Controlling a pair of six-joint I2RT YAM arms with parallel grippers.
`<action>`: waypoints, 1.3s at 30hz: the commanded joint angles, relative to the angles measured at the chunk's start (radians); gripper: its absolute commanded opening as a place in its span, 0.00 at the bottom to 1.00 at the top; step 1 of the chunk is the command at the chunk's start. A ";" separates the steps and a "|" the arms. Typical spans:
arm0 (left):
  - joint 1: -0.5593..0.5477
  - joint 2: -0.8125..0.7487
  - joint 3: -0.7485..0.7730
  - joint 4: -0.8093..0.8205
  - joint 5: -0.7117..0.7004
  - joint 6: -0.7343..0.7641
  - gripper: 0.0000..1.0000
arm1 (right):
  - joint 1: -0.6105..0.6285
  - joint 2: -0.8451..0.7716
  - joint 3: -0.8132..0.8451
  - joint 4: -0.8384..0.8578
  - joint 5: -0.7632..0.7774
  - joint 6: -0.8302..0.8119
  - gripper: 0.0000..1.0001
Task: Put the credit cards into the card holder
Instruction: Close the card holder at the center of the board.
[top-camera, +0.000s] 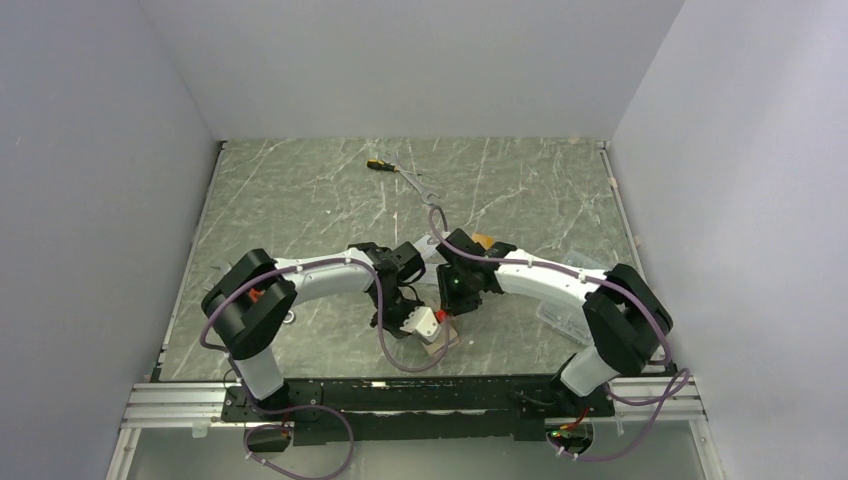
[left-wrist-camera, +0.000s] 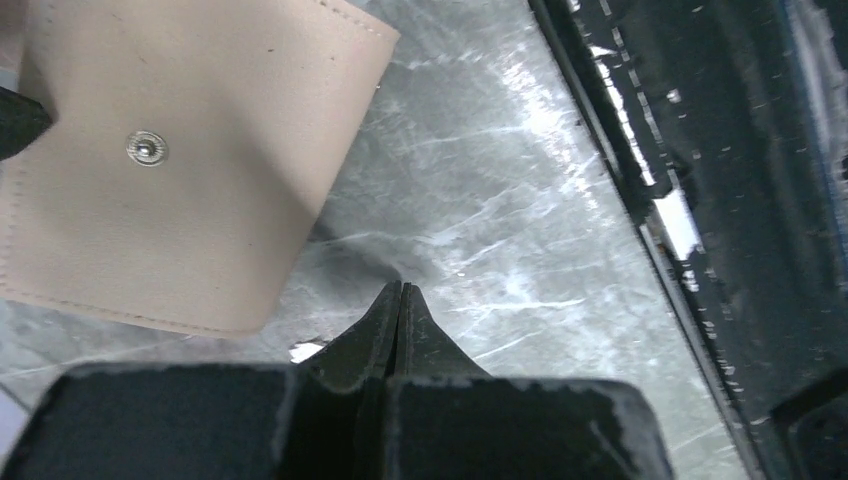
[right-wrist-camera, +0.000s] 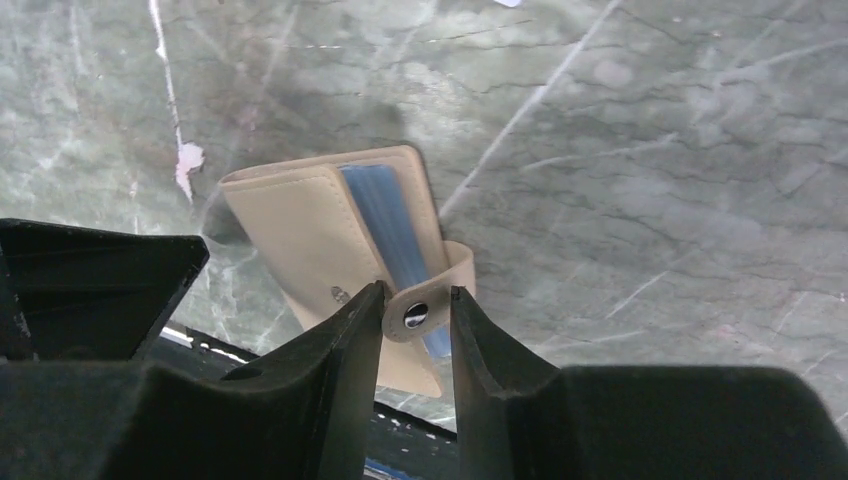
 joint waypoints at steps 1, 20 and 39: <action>-0.022 -0.001 0.040 0.076 -0.083 0.066 0.00 | -0.034 -0.042 -0.020 0.033 -0.029 0.000 0.32; 0.016 0.109 0.200 0.168 -0.224 0.064 0.00 | -0.056 -0.212 -0.167 0.037 -0.014 0.079 0.08; -0.138 -0.068 0.070 0.067 0.015 -0.073 0.00 | -0.136 -0.283 -0.251 0.132 -0.137 0.125 0.03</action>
